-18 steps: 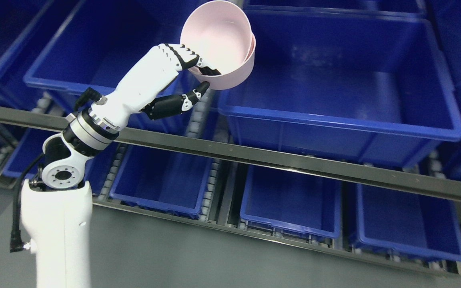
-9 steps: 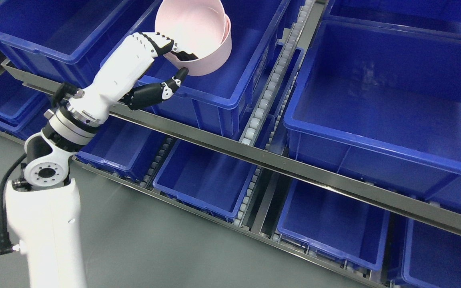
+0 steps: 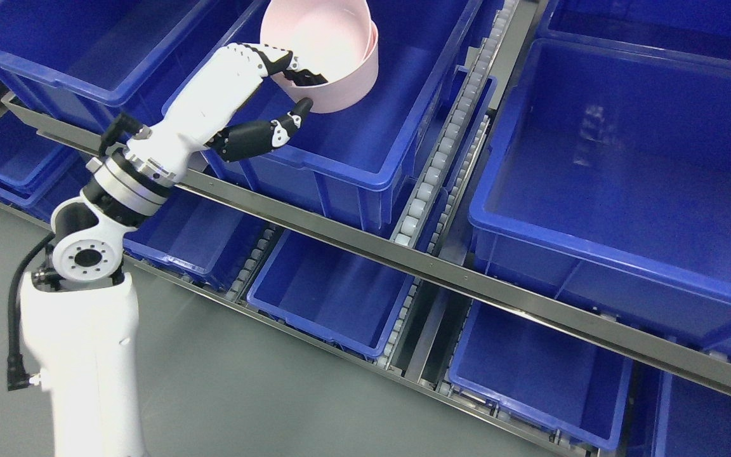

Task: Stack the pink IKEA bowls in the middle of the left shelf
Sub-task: 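Lower the stacked bowls into the middle blue bin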

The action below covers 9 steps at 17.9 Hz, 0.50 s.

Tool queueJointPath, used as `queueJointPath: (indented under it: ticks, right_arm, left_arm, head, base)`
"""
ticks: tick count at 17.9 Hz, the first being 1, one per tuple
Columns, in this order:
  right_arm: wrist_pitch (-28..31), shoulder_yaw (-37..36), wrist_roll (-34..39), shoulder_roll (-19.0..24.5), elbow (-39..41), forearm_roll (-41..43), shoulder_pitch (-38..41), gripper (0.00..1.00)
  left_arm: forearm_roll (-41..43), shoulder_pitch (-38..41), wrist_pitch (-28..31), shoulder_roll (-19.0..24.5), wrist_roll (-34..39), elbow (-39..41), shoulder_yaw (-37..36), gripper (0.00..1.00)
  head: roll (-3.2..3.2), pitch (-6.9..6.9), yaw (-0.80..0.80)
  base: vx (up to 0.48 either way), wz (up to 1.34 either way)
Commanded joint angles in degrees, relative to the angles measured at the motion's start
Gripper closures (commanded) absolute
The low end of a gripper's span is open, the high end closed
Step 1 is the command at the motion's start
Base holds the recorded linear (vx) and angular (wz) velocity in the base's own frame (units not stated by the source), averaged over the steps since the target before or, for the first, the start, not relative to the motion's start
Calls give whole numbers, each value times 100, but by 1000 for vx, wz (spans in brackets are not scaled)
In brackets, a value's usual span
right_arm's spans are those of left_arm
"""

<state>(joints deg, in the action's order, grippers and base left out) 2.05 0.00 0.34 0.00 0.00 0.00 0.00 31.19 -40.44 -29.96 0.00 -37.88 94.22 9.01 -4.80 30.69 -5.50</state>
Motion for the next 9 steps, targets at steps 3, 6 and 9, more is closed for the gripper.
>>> queueJointPath:
  ticks: [3,6,9]
  right_arm:
    - [-3,-62,1,-100,193,0,9,0]
    - [-3,-62,1,-100,193,0,9,0]
    - [-3,-62,1,-100,193,0,9,0]
  left_arm:
    - [880,-52,1167,491,0,-271,-408,96]
    - [915,-96,1194,685,0,-579,-382,96]
    - [915,-183,1212,581,-9,-729,-557,95]
  head:
    - [0,0,0]
    - [0,0,0]
    - [0,0,0]
  base:
    - [98,0]
    - [110,-34]
    - [150,-160]
